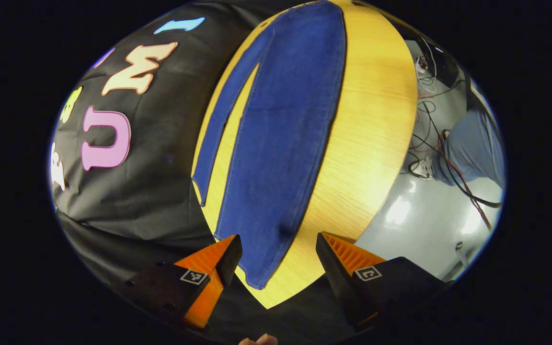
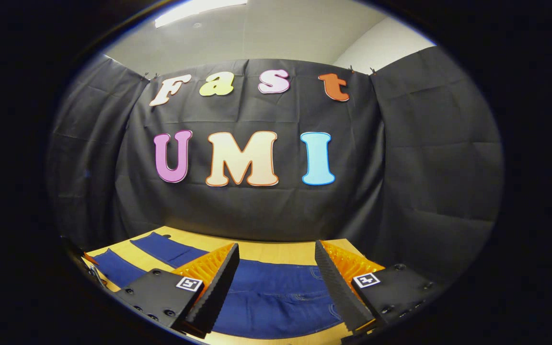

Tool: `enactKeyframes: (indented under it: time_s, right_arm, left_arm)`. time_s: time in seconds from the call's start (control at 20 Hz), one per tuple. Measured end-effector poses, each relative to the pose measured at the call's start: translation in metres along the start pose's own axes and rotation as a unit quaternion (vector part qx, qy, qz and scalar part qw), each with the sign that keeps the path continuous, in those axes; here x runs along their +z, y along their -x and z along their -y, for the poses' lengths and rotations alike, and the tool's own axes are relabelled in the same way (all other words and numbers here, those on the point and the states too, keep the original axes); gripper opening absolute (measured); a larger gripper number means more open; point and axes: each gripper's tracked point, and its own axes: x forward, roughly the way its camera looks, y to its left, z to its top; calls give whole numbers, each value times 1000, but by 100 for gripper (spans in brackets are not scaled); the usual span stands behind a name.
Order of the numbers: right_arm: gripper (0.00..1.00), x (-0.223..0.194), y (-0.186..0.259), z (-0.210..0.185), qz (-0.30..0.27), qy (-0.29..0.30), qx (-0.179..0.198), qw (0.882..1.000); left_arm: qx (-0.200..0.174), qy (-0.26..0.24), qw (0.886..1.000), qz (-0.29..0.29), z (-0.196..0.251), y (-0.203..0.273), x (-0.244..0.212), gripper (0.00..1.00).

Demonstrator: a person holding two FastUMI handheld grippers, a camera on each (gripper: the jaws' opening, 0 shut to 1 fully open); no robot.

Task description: Grasp the waist and the cuffs of the jeans and fold them to make the two legs overlap; first hold the waist and fold one-third of the jeans toward the cuffs, then hold the cuffs and fold the remaining one-third in the same direction to finish folding.

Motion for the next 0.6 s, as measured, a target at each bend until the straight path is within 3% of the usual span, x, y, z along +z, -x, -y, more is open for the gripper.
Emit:
enactKeyframes:
  time_s: [0.2,0.25,0.4,0.5,0.6]
  right_arm:
    - [98,-4,2,11,-3,8,-9,1000]
    - [98,-5,2,14,-5,10,-12,1000]
    - [98,-9,7,24,-7,11,-21,1000]
    - [98,-14,8,30,-11,14,-27,999]
    - [98,-20,10,37,-16,15,-32,999]
  left_arm:
    - [-5,-7,1000,-5,1,-13,-1,94]
    - [-5,-22,1000,-3,-1,-17,-1,87]
    - [-2,-66,998,-3,-9,-29,5,82]
    - [-13,-46,999,-8,-9,-35,-1,84]
    - [-33,-29,999,-17,-6,-40,-1,80]
